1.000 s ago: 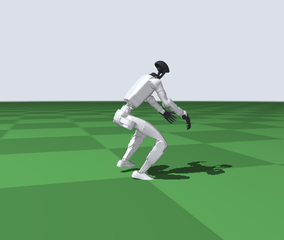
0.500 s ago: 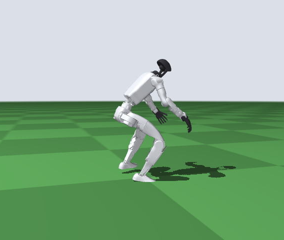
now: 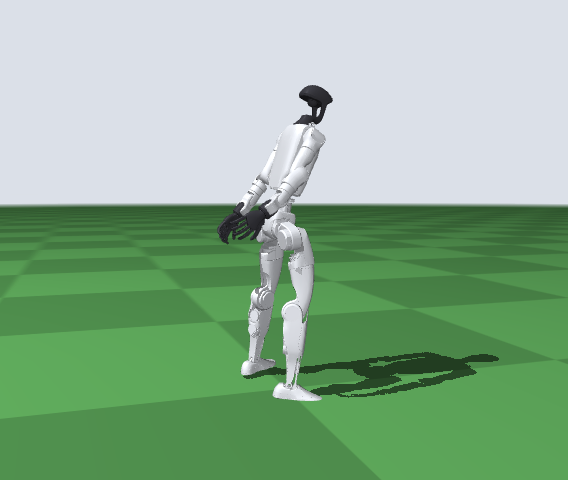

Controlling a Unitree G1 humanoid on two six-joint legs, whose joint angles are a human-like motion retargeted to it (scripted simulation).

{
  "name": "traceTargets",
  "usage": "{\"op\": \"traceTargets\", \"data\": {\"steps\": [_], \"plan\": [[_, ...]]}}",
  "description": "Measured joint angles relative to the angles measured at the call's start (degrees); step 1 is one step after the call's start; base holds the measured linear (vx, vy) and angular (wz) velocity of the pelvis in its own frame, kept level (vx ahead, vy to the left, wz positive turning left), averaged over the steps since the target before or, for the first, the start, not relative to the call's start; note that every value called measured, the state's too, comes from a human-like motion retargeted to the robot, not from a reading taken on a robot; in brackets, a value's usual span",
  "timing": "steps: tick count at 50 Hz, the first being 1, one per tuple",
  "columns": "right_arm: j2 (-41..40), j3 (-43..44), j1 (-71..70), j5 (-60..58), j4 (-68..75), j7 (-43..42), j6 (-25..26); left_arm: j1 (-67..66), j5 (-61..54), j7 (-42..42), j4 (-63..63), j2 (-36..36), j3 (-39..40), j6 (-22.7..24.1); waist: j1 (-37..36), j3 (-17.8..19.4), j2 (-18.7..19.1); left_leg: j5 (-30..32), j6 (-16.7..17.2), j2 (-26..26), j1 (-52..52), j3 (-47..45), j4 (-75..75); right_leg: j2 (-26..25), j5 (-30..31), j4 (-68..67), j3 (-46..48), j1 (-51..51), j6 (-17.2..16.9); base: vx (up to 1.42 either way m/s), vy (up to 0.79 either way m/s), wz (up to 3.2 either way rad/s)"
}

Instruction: In place motions

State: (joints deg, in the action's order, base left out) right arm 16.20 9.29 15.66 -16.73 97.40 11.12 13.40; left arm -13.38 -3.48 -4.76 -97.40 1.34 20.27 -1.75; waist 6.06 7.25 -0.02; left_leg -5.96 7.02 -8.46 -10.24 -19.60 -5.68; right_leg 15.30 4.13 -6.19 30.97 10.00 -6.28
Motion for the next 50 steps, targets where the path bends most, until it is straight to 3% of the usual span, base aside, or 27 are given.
{"op": "traceTargets", "data": {"steps": [2,5,13,20,25,29,33,37,43,47,50], "plan": [[-0.15,-1.25,-2.49,2.26,0.00,-2.74,-3.54,1.65,0.40,0.48,0.00,0.57,-0.71,1.34,-0.62,1.59,-0.53,-1.01,-0.38,-0.69,-0.33,-0.20,-2.31,0.77,-1.27,-2.83,-0.87,0.94,-0.23,-0.13,0.00,-0.37],[-0.17,-4.00,-7.06,1.20,-0.71,-5.67,-7.76,5.08,1.94,1.51,0.00,2.13,-2.08,4.43,-0.05,0.49,-0.48,-3.00,-1.25,-1.78,-3.31,-0.02,-6.28,1.89,-3.31,-8.89,-2.88,5.67,0.37,0.00,0.00,0.00],[-1.09,-11.38,-25.98,-3.40,-20.56,-1.96,-10.53,26.16,-3.55,1.81,10.36,8.62,-7.32,7.16,-0.85,1.19,-0.68,-15.93,-5.11,-6.07,-26.34,7.29,-36.67,5.63,-14.42,-33.62,-7.49,25.43,0.42,-0.27,-0.04,0.01],[-0.47,-10.60,-47.22,-6.70,-29.21,2.55,-13.15,47.81,0.21,4.89,19.57,16.85,-13.11,7.82,-1.60,1.25,-3.22,-23.79,-7.89,-4.15,-48.48,12.53,-65.55,10.69,-23.13,-60.27,-13.36,46.95,2.61,-0.19,-0.05,0.26],[-0.57,-10.50,-56.16,-7.67,-31.84,5.04,-14.06,57.10,-0.35,5.15,22.89,17.93,-14.33,7.35,-1.27,2.09,-4.13,-27.32,-10.90,-4.12,-56.18,12.84,-77.71,10.87,-27.11,-72.61,-15.99,55.98,6.30,-0.04,0.01,-0.01],[-0.73,-10.32,-57.81,-7.39,-33.13,4.49,-15.26,58.85,-0.28,6.53,25.21,18.56,-15.78,7.87,-1.52,2.97,-4.43,-29.07,-12.39,-3.76,-57.43,12.97,-80.89,11.35,-28.97,-76.34,-17.12,57.59,7.38,0.00,0.00,0.00],[-1.32,-9.77,-55.61,-8.79,-31.60,5.03,-16.21,56.58,-0.18,7.16,23.75,17.73,-14.49,7.42,-1.13,3.04,-4.32,-28.24,-12.08,-3.97,-54.56,12.68,-77.91,11.72,-28.37,-73.15,-16.97,54.31,6.25,0.05,0.00,0.02],[-1.61,-9.55,-50.90,-10.28,-26.21,1.99,-11.87,50.97,-0.34,9.27,21.12,17.73,-14.46,5.11,-0.96,3.13,-3.71,-24.83,-9.85,-3.55,-47.41,12.62,-66.78,11.17,-24.35,-62.21,-15.40,46.26,3.38,0.08,-0.05,0.04],[-1.12,-11.75,-39.47,-12.64,-16.93,-4.26,-6.97,39.23,2.03,10.16,16.97,15.49,-16.05,3.06,-0.78,2.65,-2.18,-12.21,-5.02,-2.32,-31.43,10.31,-34.99,7.09,-11.64,-32.98,-9.52,29.37,0.75,0.02,-0.04,0.10],[-0.87,-11.42,-29.27,-13.63,-12.20,-9.30,-6.59,28.84,2.87,7.00,14.52,10.69,-14.87,4.94,-2.65,3.12,-1.41,-3.50,-1.28,-2.02,-17.58,5.67,-13.83,3.20,-4.07,-13.74,-5.22,16.46,0.00,0.11,-0.01,-0.16],[-1.42,-10.16,-21.46,-14.67,-8.57,-12.48,-7.36,19.94,1.47,4.97,12.08,7.31,-11.29,5.78,-2.19,3.52,-0.91,-0.84,0.78,-1.87,-8.21,3.20,-4.52,0.95,-1.17,-4.30,-2.40,7.12,-0.65,0.34,-0.02,-0.03]]}}
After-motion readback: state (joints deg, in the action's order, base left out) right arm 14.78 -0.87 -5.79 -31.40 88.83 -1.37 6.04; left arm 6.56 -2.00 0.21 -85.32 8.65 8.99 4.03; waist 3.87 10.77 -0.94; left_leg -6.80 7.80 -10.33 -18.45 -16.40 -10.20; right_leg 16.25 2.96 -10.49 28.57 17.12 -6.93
